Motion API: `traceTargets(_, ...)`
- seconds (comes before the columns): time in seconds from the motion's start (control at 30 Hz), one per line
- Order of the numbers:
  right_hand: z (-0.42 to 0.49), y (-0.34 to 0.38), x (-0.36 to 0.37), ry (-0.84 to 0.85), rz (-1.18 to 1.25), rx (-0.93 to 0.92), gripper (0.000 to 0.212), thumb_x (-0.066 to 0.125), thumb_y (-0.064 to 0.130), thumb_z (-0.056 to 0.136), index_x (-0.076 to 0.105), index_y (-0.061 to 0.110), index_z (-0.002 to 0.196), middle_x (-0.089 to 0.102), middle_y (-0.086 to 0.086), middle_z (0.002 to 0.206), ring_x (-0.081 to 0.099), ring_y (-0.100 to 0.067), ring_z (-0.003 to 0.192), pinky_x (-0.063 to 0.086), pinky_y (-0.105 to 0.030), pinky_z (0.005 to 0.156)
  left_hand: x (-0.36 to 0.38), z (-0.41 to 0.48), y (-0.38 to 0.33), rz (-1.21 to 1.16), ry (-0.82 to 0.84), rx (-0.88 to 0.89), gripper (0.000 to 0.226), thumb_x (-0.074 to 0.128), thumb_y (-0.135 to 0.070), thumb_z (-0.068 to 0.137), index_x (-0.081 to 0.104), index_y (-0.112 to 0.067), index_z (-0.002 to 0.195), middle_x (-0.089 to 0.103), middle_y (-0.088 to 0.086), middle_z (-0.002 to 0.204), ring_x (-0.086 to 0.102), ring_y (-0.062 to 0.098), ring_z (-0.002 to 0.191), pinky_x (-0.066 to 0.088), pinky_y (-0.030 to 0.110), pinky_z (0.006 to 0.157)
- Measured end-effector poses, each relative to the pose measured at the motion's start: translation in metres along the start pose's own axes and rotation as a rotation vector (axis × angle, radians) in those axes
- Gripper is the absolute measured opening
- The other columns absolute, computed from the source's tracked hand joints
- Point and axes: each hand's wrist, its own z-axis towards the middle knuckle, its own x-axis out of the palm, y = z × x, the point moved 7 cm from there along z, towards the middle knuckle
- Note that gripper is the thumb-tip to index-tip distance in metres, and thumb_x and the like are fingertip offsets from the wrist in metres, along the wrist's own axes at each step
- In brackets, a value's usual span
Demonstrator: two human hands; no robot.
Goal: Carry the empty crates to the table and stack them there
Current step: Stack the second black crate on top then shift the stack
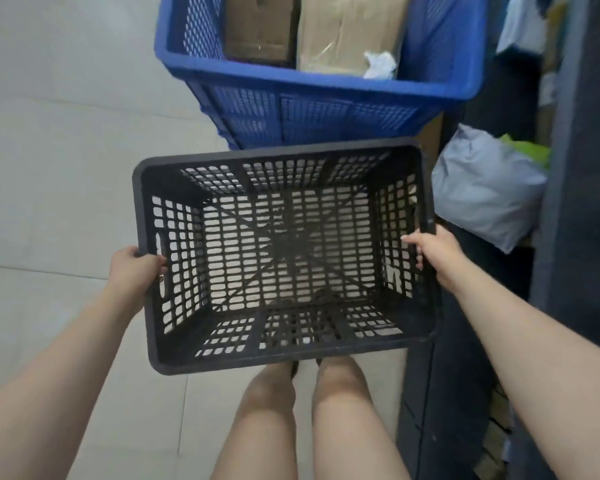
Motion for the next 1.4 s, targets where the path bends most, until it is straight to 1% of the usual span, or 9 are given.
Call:
traceTargets(0.2,-0.118,0.030,-0.083,-0.074,0.184,-0.019,0.009,0.065,0.019,0.080,0.057,0.017,0.084,0.049,0.006,0.044,0.045,-0.012,0.039,0.035,-0.022,0.037,-0.060,-0.094,-0.112,-0.028,0.016,0.180,0.032,0.055,0.003,0.081,0.054,0.007,0.113,0.056,0.013,0.076,0.054,0.022,0.059,0.050,0.028,0.058)
traceTargets(0.4,-0.207,0.001,-0.134,-0.211,0.386,-0.018,0.017,0.065,0.018,0.081,0.051,0.016,0.092,0.042,-0.003,0.058,0.040,-0.016,0.048,0.032,-0.023,0.041,-0.056,-0.145,-0.193,-0.010,0.213,0.379,0.016,0.050,0.006,0.078,0.053,0.002,0.093,0.051,0.014,0.070,0.049,0.023,0.056,0.047,0.020,0.045)
traceTargets(0.57,-0.303,-0.062,-0.137,-0.441,0.644,-0.015,0.034,0.065,0.014,0.080,0.044,0.020,0.106,0.041,-0.003,0.059,0.039,-0.015,0.048,0.030,-0.020,0.039,-0.042,-0.197,-0.248,0.068,0.443,0.603,0.015,0.048,0.008,0.074,0.049,-0.006,0.068,0.046,0.010,0.060,0.041,0.021,0.048,0.036,0.017,0.035)
traceTargets(0.7,-0.386,-0.136,-0.105,-0.602,0.826,0.032,0.024,0.065,0.011,0.080,0.048,0.015,0.096,0.040,-0.005,0.058,0.038,-0.016,0.046,0.029,-0.018,0.039,-0.043,-0.254,-0.264,0.187,0.581,0.800,0.010,0.047,0.004,0.072,0.045,-0.002,0.064,0.042,0.009,0.035,0.035,0.022,0.024,0.032,0.020,0.028)
traceTargets(0.8,-0.452,-0.202,-0.069,-0.723,0.981,0.084,0.042,0.065,0.008,0.080,0.046,0.015,0.116,0.040,-0.005,0.060,0.038,-0.018,0.049,0.029,-0.025,0.043,-0.037,-0.310,-0.254,0.289,0.691,0.910,0.003,0.047,0.001,0.075,0.049,0.002,0.073,0.043,0.013,0.039,0.036,0.021,0.020,0.030,0.018,0.028)
traceTargets(0.9,-0.516,-0.278,-0.034,-0.851,1.081,0.201,0.055,0.066,0.011,0.080,0.045,0.004,0.130,0.043,-0.006,0.060,0.040,-0.020,0.050,0.031,-0.030,0.045,-0.024,-0.375,-0.221,0.383,0.805,1.011,0.002,0.050,-0.001,0.075,0.051,0.000,0.074,0.043,0.013,0.046,0.035,0.015,0.020,0.026,0.015,0.028)
traceTargets(1.07,-0.634,-0.412,0.048,-0.941,1.313,0.286,0.017,0.064,0.016,0.080,0.057,0.008,0.093,0.040,-0.007,0.056,0.038,-0.022,0.045,0.030,-0.030,0.044,-0.009,-0.491,-0.112,0.588,0.997,1.195,0.013,0.051,0.000,0.075,0.049,0.001,0.062,0.043,0.014,0.045,0.033,0.016,0.021,0.028,0.016,0.029)
traceTargets(1.27,-0.804,-0.577,0.179,-1.186,1.518,0.373,0.020,0.061,0.013,0.082,0.048,0.011,0.066,0.039,-0.005,0.044,0.035,-0.019,0.032,0.027,-0.024,0.038,-0.035,-0.605,0.092,0.738,1.235,1.199,0.015,0.060,-0.003,0.080,0.054,-0.009,0.067,0.055,0.004,0.041,0.047,0.006,0.027,0.040,0.014,0.032)
traceTargets(1.4,-0.925,-0.674,0.271,-1.341,1.594,0.522,0.015,0.062,0.014,0.080,0.053,0.006,0.072,0.043,-0.006,0.053,0.039,-0.020,0.039,0.031,-0.026,0.038,-0.058,-0.672,0.249,0.894,1.429,1.114,0.013,0.058,-0.005,0.082,0.056,-0.008,0.070,0.054,-0.004,0.036,0.048,0.006,0.029,0.040,0.014,0.036)
